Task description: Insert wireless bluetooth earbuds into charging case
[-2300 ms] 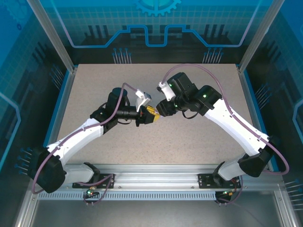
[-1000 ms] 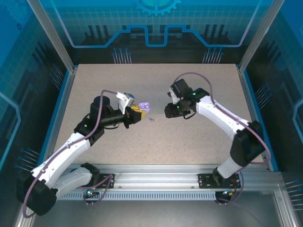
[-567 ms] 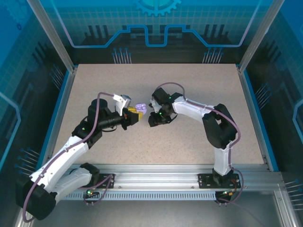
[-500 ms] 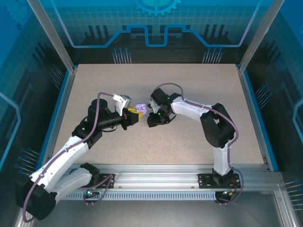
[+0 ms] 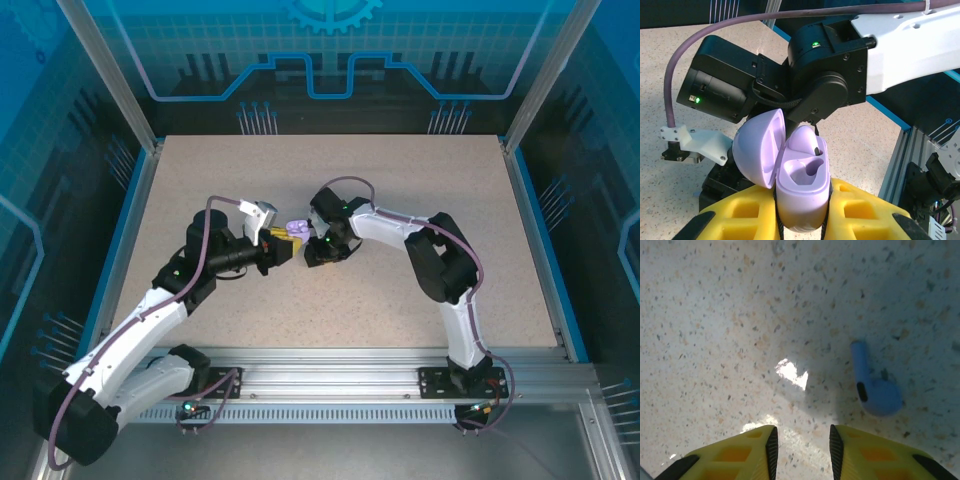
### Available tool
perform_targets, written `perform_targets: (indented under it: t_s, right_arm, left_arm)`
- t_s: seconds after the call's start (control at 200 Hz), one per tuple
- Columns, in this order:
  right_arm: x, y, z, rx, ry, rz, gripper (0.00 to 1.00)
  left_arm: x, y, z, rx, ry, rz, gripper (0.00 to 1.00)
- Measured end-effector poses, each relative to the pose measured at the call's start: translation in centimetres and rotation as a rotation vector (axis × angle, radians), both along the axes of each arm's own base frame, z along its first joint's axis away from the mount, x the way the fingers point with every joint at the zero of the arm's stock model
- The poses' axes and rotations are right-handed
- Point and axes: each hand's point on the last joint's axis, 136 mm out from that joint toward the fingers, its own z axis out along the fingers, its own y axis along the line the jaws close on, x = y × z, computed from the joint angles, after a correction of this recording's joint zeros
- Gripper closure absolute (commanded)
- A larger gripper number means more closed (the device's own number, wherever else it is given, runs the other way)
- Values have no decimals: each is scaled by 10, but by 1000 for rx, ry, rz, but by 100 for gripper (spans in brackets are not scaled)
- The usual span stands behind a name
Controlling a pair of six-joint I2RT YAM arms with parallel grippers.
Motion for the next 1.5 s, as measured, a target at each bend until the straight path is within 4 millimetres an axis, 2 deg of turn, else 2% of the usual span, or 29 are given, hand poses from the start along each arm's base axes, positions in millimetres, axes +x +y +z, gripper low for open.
perform_targets:
  t_s: [0.56,1.501]
  right_arm:
    - [26,-8,-7,-123,-60,-30,62]
    - [32,-7,-10,-251,-96,30,60]
  left_arm:
    - [1,0,-1,2,4,0,81]
    - [2,-1,-5,7,13,1,81]
